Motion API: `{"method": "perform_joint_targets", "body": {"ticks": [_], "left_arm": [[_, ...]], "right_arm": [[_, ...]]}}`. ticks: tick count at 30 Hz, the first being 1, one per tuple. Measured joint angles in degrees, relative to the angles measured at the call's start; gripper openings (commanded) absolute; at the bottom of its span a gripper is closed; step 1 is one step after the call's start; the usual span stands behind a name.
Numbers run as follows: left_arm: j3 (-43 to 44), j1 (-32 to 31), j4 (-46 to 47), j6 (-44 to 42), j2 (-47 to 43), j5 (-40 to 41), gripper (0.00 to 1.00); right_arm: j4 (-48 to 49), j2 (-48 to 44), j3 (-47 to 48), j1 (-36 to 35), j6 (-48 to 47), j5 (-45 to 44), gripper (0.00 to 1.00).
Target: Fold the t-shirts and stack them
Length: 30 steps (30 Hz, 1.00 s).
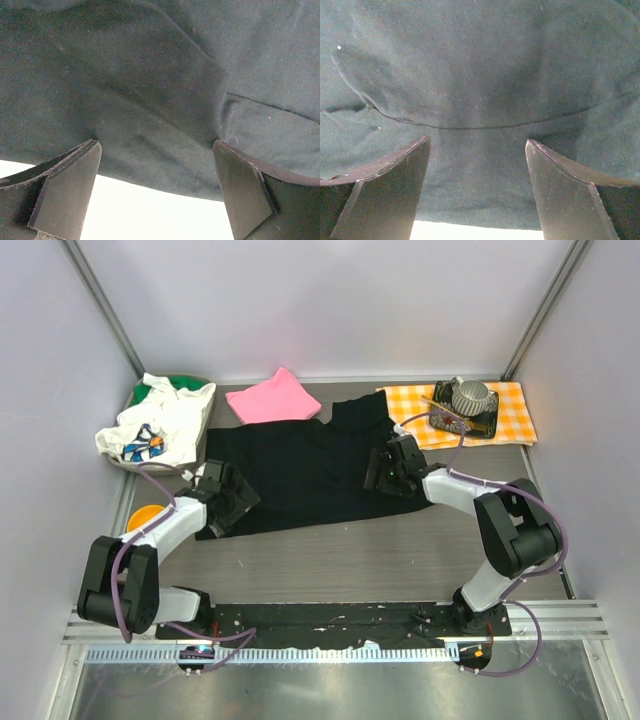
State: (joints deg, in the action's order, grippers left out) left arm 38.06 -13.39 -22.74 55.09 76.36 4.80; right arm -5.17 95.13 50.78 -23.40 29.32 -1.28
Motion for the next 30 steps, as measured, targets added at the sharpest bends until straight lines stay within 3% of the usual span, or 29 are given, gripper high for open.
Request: {"method": "perform_joint_targets", "body": {"ticks": [7, 14, 25, 30], "left_arm": [[-3.0, -0.7, 2.6, 0.1, -2.9, 0.4, 1.00], [-7.6, -4.6, 3.6, 1.6, -9.0, 2.7, 1.00], [-12.3, -17.8, -6.1, 9.4, -20.5, 7.2, 1.00], [-13.2, -20.3, -15.2, 12.4, -28.5, 7.7, 1.00]], "right_arm": [[1.6, -5.2, -6.3, 0.0, 1.9, -1.3, 0.82], [-10.4, -16.7, -13.0, -1.1, 5.6, -9.0, 0.85], [-25.7, -30.8, -17.3, -3.1, 10.5, -13.8, 0.86], [-29.0, -37.2, -15.3, -3.8, 10.0, -14.9, 0.87]]}}
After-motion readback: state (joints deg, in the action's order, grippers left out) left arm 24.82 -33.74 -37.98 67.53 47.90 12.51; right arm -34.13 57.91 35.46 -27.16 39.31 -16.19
